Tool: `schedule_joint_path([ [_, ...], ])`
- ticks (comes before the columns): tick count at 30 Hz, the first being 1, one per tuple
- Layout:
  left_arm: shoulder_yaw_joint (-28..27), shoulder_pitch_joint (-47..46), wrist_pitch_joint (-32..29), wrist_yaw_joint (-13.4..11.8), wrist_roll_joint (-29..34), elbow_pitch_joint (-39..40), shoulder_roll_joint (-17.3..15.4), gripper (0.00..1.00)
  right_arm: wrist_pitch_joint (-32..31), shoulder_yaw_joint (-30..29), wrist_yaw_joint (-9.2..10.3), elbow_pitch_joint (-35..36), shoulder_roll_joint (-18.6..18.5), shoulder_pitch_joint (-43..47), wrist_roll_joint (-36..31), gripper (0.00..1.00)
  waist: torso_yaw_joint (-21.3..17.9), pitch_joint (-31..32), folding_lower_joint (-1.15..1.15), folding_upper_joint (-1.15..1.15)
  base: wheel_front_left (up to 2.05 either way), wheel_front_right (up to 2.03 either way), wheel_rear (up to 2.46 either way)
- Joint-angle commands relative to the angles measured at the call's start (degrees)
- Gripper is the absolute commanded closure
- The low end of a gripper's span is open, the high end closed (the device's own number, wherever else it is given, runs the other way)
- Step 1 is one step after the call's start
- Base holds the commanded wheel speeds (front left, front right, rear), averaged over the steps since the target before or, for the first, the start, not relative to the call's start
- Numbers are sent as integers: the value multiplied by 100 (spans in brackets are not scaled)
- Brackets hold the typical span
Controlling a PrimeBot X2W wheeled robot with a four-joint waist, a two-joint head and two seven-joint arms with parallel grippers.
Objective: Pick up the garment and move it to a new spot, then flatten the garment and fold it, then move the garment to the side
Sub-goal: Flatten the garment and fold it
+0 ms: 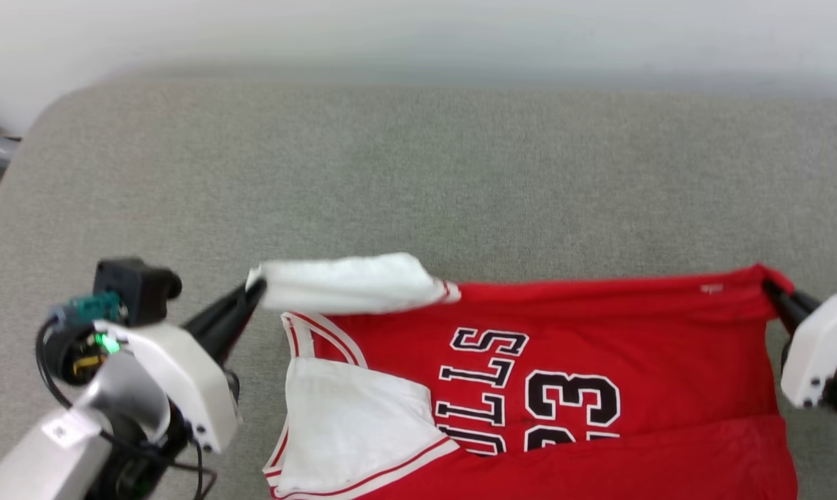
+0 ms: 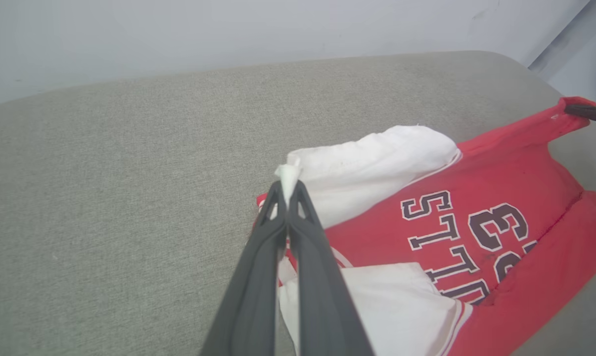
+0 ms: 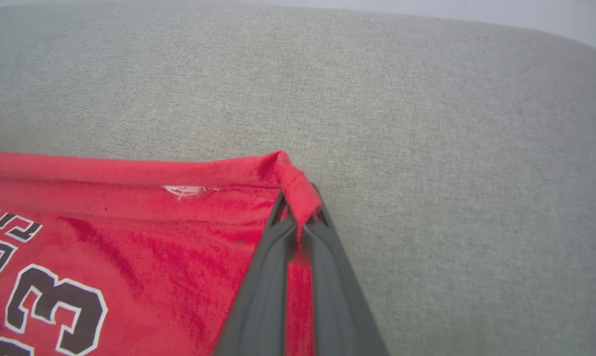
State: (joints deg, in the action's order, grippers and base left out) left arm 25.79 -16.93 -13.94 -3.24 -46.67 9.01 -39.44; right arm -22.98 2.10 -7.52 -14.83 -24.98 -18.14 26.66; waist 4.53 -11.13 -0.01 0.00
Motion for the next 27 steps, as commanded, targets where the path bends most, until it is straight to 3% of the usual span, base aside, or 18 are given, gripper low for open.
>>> schedule_joint_path([
  [1,31,281,17,-84,-46,126,-57,100,-10,-64,7,135,13,317,124,100,52,172,1,0,0,0,0],
  [14,449,1439,-29,-283,-81,225,-99,100,-480,10,6,740,-236,1612,693,100,112,336,1,0,0,0,0],
  [27,830,1537,10,27,-127,-578,162,100,-336,530,6,427,-615,1908,636,100,129,393,1,0,0,0,0],
])
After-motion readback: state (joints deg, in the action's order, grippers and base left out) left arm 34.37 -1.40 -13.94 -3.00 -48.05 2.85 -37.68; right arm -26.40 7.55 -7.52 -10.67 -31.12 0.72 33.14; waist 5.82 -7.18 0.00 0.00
